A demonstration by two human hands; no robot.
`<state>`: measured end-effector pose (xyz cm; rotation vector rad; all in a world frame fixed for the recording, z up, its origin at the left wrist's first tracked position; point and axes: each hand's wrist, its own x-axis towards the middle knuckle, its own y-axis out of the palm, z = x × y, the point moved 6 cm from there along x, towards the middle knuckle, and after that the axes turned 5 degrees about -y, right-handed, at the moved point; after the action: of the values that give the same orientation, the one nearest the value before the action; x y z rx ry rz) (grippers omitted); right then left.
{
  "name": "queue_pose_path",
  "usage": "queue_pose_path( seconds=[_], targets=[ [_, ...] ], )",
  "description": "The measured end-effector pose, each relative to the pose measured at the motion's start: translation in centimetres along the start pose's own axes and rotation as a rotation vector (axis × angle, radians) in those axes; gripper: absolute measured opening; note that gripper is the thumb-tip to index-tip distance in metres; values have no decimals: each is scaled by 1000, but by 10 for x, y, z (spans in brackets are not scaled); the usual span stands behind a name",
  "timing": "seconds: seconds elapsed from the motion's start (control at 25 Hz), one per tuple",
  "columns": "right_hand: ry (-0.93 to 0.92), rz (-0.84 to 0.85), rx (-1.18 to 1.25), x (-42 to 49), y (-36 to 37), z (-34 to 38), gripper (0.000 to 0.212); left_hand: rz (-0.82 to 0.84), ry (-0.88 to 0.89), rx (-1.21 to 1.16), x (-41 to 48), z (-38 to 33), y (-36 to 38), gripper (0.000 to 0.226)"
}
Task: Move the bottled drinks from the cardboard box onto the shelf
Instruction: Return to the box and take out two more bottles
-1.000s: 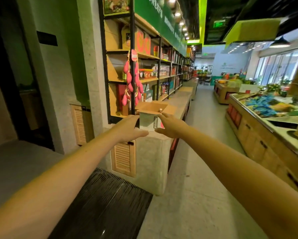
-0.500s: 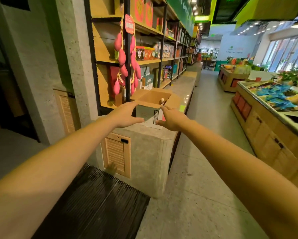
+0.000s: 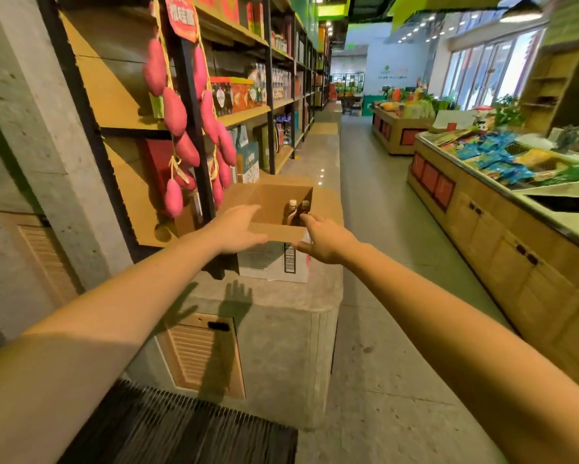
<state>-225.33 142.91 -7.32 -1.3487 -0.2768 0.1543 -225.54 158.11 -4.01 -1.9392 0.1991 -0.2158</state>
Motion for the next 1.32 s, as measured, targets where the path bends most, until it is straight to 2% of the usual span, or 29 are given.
queue_pose_path(
  seconds=[0.2,0.4,0.52,0.68,0.84,1.04,1.2,1.32],
  targets=[
    [25,-7,52,127,32,-44,64,-21,11,-1,127,37,16,74],
    [117,31,221,246,70,-98,61,23,-10,-56,249,67,38,71],
    [135,58,242,300,90,-121,62,51,-32,-48,311,85,50,72],
    [162,-24,301,369,105,-155,62,66,-34,-92,398,101,78,71],
    [316,-65,443,429,136,-187,61,140,-40,-138,480,107,126,68],
    [660,-153,715,474,194,-243,67,190,-112,-320,560,114,198,50],
    [919,-304,1068,494,244,-280,67,169,-340,-542,608,133,262,63],
    [990,-435,1130,517,274,-295,68,88,-463,-664,637,147,293,66]
  ],
)
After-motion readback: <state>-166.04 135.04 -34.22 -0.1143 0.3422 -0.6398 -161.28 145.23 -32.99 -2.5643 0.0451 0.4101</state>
